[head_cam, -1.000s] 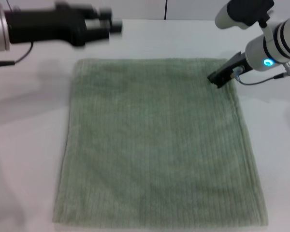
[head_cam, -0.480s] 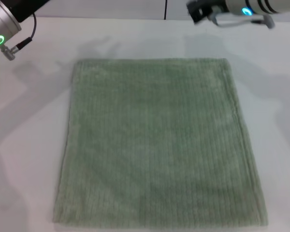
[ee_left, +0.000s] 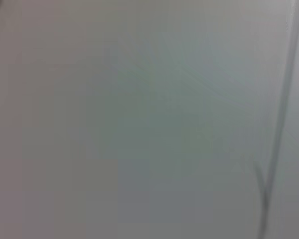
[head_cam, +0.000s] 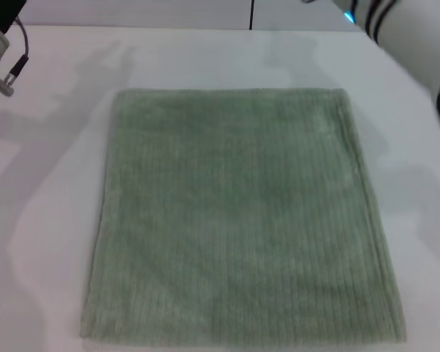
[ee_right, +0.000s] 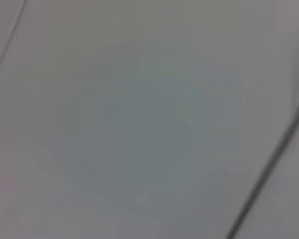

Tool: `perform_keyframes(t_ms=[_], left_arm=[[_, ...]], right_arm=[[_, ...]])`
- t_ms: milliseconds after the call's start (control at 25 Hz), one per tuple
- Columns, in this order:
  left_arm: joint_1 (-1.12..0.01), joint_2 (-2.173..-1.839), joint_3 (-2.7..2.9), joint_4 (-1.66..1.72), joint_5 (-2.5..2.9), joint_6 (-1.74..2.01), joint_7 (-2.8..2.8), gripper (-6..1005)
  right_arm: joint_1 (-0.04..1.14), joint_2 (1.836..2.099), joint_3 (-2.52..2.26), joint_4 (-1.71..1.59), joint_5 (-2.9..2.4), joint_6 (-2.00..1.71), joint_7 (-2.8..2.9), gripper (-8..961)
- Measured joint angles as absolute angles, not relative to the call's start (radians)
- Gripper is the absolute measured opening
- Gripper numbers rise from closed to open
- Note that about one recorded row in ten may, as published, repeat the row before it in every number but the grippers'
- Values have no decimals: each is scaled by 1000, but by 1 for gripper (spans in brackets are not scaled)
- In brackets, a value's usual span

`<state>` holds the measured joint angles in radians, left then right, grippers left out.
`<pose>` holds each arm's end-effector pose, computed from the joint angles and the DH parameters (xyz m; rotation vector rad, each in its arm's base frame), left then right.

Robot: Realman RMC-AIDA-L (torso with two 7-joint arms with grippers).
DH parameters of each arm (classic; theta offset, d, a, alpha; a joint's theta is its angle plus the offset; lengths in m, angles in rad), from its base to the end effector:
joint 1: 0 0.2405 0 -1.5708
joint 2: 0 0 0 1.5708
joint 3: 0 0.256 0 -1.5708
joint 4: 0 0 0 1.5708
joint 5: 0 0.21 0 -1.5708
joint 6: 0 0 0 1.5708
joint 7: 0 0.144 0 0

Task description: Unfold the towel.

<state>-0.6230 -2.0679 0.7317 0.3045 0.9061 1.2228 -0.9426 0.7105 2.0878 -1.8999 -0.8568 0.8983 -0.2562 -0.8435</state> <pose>-0.2515 0.4077 0.0528 -1.7037 -0.6226 -1.2519 0.1063 0.4518 -0.0455 -1.9219 0.0632 0.4042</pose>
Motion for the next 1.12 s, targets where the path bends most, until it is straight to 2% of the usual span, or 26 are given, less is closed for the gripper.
perform_keyframes(t_ms=[80, 120, 160, 280, 600, 800, 1120], left_arm=[[-627, -2069, 732, 266, 850, 1212, -913, 374], [-629, -2069, 732, 245, 819, 1206, -896, 375], [-629, -2069, 732, 245, 819, 1206, -896, 375], [-632, -2073, 732, 176, 703, 1195, -831, 378], [-628, -2076, 734, 140, 674, 1193, -711, 383], [-640, -2077, 728, 105, 657, 1192, -644, 495], [-631, -2078, 719, 102, 646, 1198, -627, 744]], right_arm=[[665, 2090, -2004, -827, 918, -496, -815, 146], [633, 2091, -2089, -767, 919, -736, -740, 147], [633, 2091, -2089, -767, 919, -736, -740, 147], [586, 2091, -2154, -649, 919, -1057, -569, 148], [494, 2083, -2101, -346, 914, -1339, -121, 152], [475, 2078, -1990, -193, 916, -1386, -4, 153], [456, 2065, -1828, -153, 917, -1398, 30, 153]])
